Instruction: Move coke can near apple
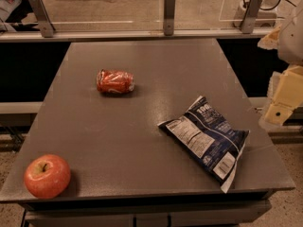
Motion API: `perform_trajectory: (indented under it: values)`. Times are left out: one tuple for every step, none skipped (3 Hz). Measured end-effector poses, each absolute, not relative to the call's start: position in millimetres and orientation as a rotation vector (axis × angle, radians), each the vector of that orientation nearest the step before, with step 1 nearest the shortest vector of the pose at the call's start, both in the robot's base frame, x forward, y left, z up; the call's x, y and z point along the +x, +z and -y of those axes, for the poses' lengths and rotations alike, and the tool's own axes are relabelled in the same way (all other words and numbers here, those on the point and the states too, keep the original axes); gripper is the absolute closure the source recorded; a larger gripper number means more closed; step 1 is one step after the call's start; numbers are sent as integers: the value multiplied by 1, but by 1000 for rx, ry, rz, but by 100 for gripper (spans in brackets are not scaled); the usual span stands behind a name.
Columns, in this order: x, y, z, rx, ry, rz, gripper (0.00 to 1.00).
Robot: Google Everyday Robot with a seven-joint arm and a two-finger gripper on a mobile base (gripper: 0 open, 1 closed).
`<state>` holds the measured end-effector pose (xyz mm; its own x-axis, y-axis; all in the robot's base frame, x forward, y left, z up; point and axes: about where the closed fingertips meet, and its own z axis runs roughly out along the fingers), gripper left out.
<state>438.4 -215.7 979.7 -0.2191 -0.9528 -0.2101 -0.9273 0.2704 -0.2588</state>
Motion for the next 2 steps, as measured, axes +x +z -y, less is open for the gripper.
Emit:
perform_trajectory:
  values:
    - [438, 980, 216, -1718, -110, -2222, 0]
    - [455, 979, 204, -1735, -102, -2171, 0]
